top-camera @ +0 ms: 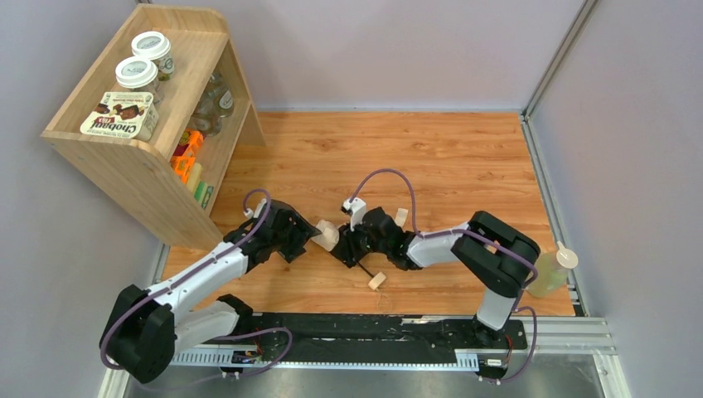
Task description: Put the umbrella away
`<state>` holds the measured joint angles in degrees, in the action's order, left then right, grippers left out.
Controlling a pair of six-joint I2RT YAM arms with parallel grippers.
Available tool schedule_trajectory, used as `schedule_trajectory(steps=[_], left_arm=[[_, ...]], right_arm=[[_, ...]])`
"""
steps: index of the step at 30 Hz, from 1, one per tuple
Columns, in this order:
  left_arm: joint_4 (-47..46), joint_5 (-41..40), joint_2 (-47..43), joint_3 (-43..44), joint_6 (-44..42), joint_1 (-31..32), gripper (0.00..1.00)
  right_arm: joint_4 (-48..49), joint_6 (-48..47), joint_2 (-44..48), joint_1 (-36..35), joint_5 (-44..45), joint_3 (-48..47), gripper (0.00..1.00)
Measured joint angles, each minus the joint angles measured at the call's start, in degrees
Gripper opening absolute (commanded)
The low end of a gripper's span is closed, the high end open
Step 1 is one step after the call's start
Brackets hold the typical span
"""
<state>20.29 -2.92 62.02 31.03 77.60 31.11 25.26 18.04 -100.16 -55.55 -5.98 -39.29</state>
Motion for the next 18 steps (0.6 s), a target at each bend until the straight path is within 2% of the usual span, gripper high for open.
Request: schedule_trajectory(steps=[6,12,18], left_arm=[[-1.6,1.8,-2.4,-2.4,0.9,-1.2,0.75],[-4.9,5.4,0.8,-2.4,2.5,-1.2,0.75],[-7.4,5.9,3.3,-2.4,6.2,-1.2,0.76]], right_arm=[[8.9,4.8,-9.0,8.0,-22.4,-3.9,0.00],[12.1,8.1,-13.6,11.1,-32.7,-6.6,0.00],[12.9,9.4,-15.3,12.4,-36.7,-7.6,0.00]])
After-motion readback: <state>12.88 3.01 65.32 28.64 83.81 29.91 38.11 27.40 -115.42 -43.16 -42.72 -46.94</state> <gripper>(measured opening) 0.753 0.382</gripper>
